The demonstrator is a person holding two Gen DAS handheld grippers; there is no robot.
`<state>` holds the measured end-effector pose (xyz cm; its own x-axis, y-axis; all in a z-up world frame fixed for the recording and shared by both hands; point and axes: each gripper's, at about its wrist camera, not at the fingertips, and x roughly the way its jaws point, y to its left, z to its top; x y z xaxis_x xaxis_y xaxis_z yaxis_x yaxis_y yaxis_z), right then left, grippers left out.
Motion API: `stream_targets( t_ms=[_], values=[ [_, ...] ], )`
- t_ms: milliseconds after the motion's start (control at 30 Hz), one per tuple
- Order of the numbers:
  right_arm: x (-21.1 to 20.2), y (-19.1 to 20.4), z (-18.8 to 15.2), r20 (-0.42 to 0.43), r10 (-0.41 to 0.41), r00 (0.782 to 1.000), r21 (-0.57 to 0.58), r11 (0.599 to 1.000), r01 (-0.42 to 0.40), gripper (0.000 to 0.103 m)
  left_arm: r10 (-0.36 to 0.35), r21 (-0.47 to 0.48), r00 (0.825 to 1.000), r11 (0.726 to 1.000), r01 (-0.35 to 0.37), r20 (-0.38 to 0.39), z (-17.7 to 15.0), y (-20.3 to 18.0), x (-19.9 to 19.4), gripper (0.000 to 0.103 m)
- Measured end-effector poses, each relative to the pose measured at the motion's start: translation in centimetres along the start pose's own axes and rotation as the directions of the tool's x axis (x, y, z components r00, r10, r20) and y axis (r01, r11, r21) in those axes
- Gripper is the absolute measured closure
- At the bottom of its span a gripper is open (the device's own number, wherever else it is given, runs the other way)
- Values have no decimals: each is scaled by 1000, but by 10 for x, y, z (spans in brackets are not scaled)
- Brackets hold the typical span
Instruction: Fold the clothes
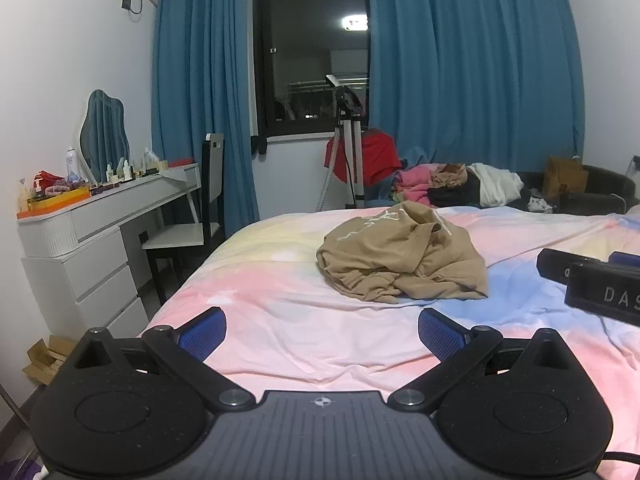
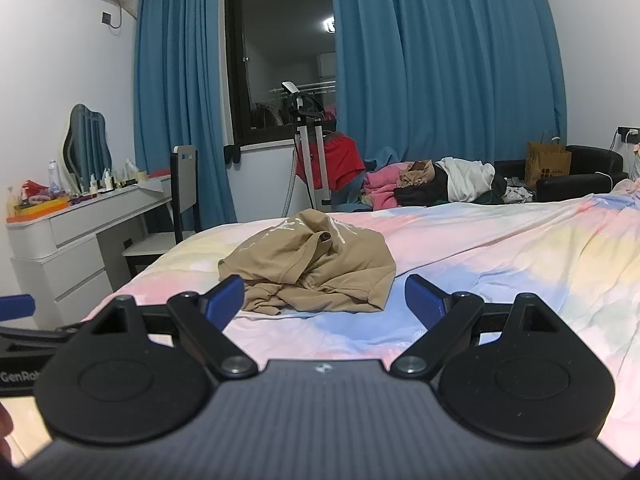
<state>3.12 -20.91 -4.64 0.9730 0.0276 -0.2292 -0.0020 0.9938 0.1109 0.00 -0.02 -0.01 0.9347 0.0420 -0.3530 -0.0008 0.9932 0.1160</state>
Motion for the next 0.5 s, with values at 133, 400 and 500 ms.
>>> stream_targets(
  t_ms=[133, 400, 500],
  values=[
    [0, 0, -1, -1, 0, 1000, 6, 1000, 0, 14, 1, 18, 1000, 1000, 0, -11, -1, -6, 1, 0],
    [1, -11, -1, -36, -1, 999, 52, 999, 3, 14, 2, 3, 1000, 1000, -2, 8, -8, -5, -3, 0],
    [1, -10, -2, -31, -5, 1000, 37, 999, 7, 21, 6, -14, 1000, 1000, -6, -3, -8, -2, -1, 0]
  ],
)
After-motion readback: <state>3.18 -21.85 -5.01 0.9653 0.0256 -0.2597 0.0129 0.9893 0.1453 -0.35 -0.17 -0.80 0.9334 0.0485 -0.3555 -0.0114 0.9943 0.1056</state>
